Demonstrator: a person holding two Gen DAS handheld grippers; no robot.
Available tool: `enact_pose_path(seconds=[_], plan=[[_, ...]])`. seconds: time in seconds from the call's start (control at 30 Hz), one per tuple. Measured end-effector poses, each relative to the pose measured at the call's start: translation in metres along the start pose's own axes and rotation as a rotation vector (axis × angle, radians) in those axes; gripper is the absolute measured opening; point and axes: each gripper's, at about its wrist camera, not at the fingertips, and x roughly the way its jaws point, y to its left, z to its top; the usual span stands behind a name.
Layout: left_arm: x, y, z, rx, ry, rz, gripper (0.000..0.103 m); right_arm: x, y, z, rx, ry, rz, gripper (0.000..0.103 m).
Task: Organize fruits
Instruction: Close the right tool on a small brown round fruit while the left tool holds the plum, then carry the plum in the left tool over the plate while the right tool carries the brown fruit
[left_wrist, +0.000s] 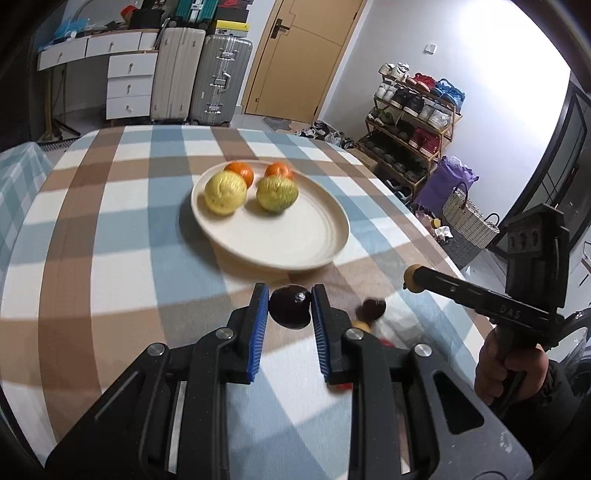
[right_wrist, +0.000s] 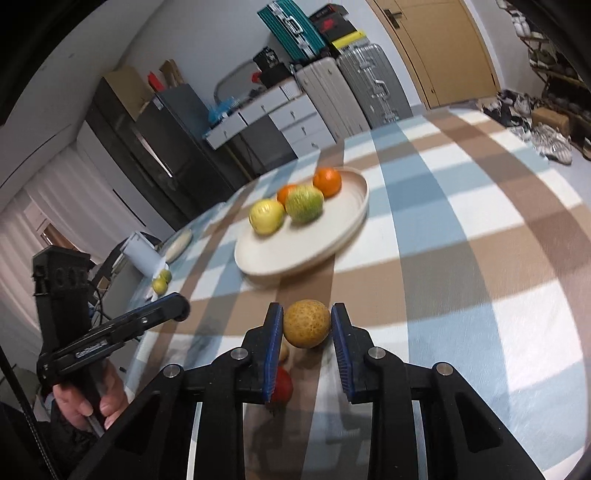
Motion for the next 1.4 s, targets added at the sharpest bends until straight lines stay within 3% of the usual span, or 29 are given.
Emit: enact_pose_path(seconds=[0.33, 0.63, 1.03, 1.4], plan=[[0.056, -0.014, 0.058, 0.051, 0.012, -0.035, 0.021, 0.025, -0.002, 0.061, -0.044, -0.022, 0.04, 0.027], [0.122, -0.014, 0.077, 0.033, 0.086, -0.049, 0.021, 0.077, -0.016, 0.113, -0.069, 0.013, 0.029, 0.027], [0.182, -0.033, 0.097, 0.041, 0.125, -0.063, 0.021, 0.139, -0.039, 0.146, -0.059, 0.091, 0.003, 0.027], [0.202, -0.033, 0.103, 0.027, 0.132, -0.052, 0.021, 0.165, -0.053, 0.146, -0.031, 0.14, -0.005, 0.028]])
